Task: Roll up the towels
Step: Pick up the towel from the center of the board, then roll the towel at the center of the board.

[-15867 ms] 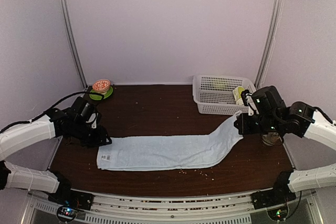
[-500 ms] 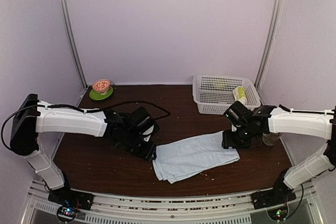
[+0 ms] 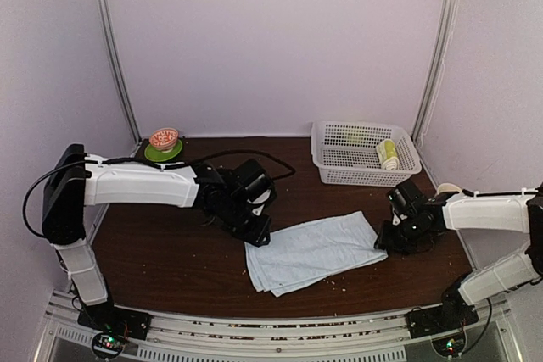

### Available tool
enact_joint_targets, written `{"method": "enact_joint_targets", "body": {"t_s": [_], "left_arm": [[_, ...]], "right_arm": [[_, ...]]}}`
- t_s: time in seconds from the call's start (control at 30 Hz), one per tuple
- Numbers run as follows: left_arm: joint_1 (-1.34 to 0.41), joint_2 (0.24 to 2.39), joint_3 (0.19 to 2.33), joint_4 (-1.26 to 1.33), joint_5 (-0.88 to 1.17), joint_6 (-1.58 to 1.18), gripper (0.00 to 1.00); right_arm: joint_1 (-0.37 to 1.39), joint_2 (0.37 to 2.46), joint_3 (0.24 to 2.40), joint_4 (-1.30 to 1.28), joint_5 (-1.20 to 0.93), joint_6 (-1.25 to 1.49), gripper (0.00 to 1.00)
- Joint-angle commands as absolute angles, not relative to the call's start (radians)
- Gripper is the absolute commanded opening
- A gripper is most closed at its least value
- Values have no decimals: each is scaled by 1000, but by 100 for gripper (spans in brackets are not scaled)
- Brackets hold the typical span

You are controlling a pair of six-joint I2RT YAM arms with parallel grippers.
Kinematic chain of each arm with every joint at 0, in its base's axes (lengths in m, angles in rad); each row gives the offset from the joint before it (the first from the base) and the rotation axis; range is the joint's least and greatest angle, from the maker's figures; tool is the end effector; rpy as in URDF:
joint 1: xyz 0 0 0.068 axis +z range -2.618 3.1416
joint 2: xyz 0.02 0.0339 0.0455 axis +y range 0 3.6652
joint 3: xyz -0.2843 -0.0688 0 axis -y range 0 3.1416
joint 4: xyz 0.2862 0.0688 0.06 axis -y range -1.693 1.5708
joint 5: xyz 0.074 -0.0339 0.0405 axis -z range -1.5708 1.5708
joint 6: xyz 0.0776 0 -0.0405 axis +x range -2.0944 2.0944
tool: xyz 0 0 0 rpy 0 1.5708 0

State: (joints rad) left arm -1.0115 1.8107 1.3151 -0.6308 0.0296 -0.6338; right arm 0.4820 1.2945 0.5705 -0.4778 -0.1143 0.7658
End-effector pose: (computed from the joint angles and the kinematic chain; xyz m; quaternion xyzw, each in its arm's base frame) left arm 0.2278 -0.3683 0.1695 0.1863 0.9574 -0.1713 0.1393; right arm 0.2184 0.1242 0.1015 0.1284 0.9730 0.1526 0.1158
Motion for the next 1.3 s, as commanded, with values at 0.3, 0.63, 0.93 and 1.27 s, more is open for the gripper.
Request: {"method": "enact_joint_targets", "body": {"t_s": [0.3,0.63,0.93,1.27], "left_arm": [[-1008,1866,1322,-660,1,-611,35],[-1006,1822,1249,-623,-11,-648,33],[-1006,1819,1219,-609,-7,-655,33],[-1006,1833,1206,-589,11,-657,33]], "right_arm": [[477,1262,558,-449,-162,727,1],[602,1172,776,-653,24,561,0],[738,1245,858,-664,109,503,0],[802,1331,835,-658,184,458,0]]}}
